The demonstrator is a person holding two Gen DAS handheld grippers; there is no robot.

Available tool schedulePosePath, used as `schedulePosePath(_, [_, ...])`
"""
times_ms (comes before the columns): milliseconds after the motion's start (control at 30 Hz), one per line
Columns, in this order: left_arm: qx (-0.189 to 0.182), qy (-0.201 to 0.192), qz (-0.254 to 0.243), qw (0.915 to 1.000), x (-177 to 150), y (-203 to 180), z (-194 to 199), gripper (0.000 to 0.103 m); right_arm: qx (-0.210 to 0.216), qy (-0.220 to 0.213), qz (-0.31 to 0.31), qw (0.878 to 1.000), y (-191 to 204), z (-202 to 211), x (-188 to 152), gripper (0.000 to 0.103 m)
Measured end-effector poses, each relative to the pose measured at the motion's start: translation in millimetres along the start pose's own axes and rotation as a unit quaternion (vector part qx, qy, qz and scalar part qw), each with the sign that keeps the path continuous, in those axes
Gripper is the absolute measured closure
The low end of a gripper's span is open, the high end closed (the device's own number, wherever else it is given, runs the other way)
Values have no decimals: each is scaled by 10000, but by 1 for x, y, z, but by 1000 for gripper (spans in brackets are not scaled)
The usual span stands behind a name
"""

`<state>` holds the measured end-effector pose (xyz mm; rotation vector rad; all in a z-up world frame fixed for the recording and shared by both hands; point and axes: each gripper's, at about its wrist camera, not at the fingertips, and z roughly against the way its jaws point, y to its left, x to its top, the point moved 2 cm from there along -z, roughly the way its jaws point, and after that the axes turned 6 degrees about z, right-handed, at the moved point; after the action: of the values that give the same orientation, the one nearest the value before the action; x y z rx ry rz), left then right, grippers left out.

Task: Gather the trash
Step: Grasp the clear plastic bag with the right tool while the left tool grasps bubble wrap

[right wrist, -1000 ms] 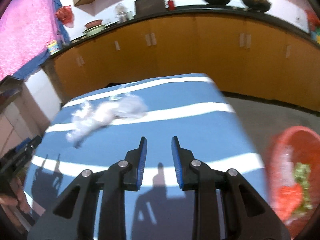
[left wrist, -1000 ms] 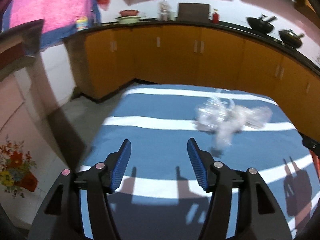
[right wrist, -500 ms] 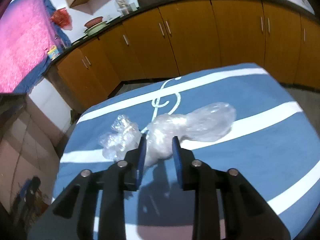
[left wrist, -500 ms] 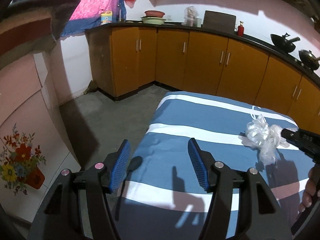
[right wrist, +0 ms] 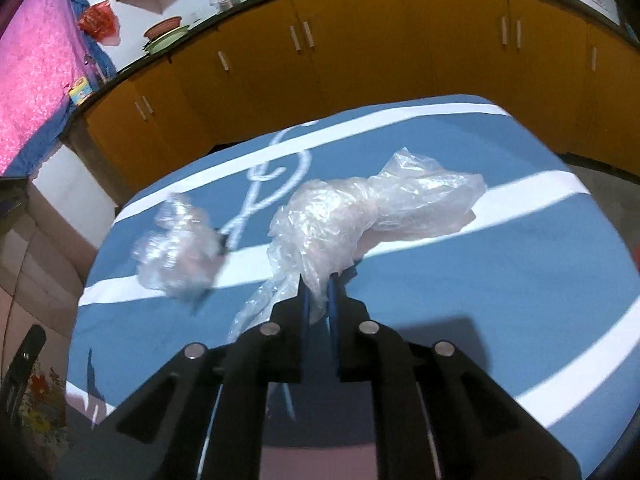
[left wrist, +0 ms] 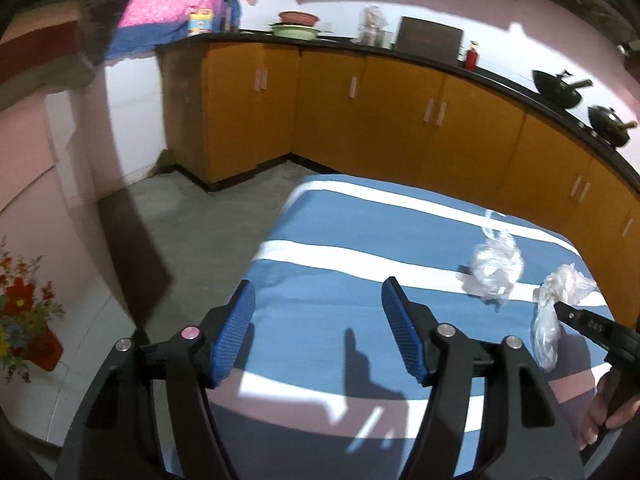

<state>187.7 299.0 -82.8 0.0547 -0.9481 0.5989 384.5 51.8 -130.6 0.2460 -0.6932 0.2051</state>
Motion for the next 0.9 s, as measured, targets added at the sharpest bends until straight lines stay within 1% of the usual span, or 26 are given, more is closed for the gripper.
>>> schedulePosePath(100, [-215, 76, -178, 9996, -2, -26, -7, 30, -167, -9, 32, 9999, -19, 9, -4, 93])
schedulePosePath(200, [-417, 157, -421, 9981, -4, -54, -15, 27, -416, -14, 205, 9989, -38, 17, -7, 93])
schedulePosePath(300, [-606, 248, -641, 9958, -6, -79, -23, 27, -619, -1, 403, 9973, -55, 26, -11, 93])
schedulePosePath(367, [-695, 292, -764, 9942, -6, -95, -28, 21, -711, 24, 468, 9964, -66, 31, -13, 93])
schedulePosePath(400, [-715, 289, -797, 9938, -7, -100, -30, 14, -713, 40, 465, 9964, -71, 32, -14, 93])
schedulePosePath(433, [-736, 280, -837, 9934, -7, -106, -32, 13, -690, 66, 431, 9967, -77, 33, -15, 93])
schedulePosePath(533, [-727, 329, -970, 9921, -5, -120, -41, 13, -588, 113, 355, 9976, -83, 32, -16, 94])
schedulePosePath(700, [-572, 475, -1153, 9905, -6, -134, -58, 13, -598, 157, 411, 9972, -80, 29, -15, 94])
schedulePosePath(800, [-508, 674, -1069, 9907, -5, -135, -69, 13, -565, 163, 380, 9975, -81, 29, -15, 93])
schedulePosePath(900, [-486, 842, -1034, 9899, -4, -137, -78, 20, -543, 168, 363, 9977, -82, 29, -15, 93])
